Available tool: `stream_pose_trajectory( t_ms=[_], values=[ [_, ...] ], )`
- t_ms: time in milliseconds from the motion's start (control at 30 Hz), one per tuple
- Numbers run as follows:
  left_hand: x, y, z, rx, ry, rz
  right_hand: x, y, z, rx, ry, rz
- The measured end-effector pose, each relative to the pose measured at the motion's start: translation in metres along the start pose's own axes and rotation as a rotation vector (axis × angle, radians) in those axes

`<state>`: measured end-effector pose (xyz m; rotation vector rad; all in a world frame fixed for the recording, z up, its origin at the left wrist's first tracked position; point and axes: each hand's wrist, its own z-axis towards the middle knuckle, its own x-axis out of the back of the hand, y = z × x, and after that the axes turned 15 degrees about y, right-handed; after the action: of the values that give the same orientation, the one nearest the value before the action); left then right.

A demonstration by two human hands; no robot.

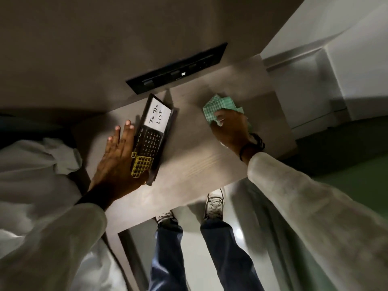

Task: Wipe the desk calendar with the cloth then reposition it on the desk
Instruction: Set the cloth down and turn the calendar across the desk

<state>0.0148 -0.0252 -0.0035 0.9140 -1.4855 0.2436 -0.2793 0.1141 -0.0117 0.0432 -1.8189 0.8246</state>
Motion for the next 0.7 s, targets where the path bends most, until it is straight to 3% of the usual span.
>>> stream_pose_trajectory(
  t_ms=[167, 333, 400, 500, 700],
  values=[
    [0.002, 0.034, -0.04, 0.422, 0.183, -0.27, -0.017, -0.075, 0.018, -0.077, -0.221, 0.224],
    [-0.007, 0.068, -0.045, 1.304, 0.35, -0.889, -0.034, -0.132, 0.029, -0.147, -0.455, 0.22],
    [-0.007, 0.068, -0.041, 1.556, 0.291, -1.141, -0.041, -0.143, 0.023, -0.142, -0.529, 0.194],
    [-0.01, 0.059, -0.041, 1.582, 0.186, -1.374, -0.046, -0.143, 0.014, -0.113, -0.524, 0.17],
    [0.011, 0.03, -0.028, 1.504, 0.238, -1.431, -0.035, -0.11, 0.001, -0.228, -0.437, 0.19]
  ],
)
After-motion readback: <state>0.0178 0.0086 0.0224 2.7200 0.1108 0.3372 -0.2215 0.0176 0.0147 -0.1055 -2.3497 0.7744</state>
